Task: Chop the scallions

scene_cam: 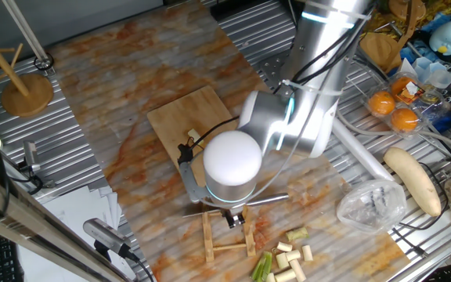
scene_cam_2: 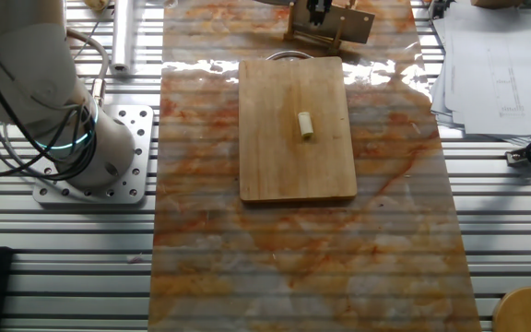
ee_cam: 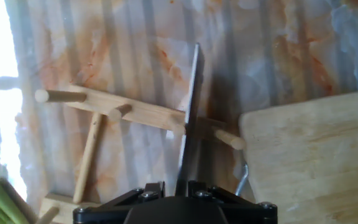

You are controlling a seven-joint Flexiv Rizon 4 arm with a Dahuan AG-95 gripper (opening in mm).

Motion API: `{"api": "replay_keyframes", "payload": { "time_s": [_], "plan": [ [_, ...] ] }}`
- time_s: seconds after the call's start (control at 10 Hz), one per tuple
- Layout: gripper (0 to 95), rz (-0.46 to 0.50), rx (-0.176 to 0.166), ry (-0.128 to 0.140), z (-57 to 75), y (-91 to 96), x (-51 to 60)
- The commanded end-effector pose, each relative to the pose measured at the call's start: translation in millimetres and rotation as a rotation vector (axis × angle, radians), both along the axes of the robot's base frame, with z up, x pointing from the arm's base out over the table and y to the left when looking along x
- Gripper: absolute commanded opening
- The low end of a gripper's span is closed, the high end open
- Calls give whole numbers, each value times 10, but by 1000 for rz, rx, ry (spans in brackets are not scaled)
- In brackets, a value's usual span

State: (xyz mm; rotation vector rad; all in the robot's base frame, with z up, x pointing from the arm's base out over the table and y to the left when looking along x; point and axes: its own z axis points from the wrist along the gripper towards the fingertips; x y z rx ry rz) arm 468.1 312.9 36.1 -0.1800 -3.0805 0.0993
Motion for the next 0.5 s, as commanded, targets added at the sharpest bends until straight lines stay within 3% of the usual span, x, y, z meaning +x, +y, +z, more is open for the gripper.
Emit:
{"api": "replay_keyframes", "payload": {
  "time_s": [0.1,0.2,0.5],
  "plan": [
    [0,3,-5,-1,-5,-5,-10],
    [0,8,-25,2,-8,-8,-13],
    [0,4,-14,-3,15,-25,-19]
  ]
}}
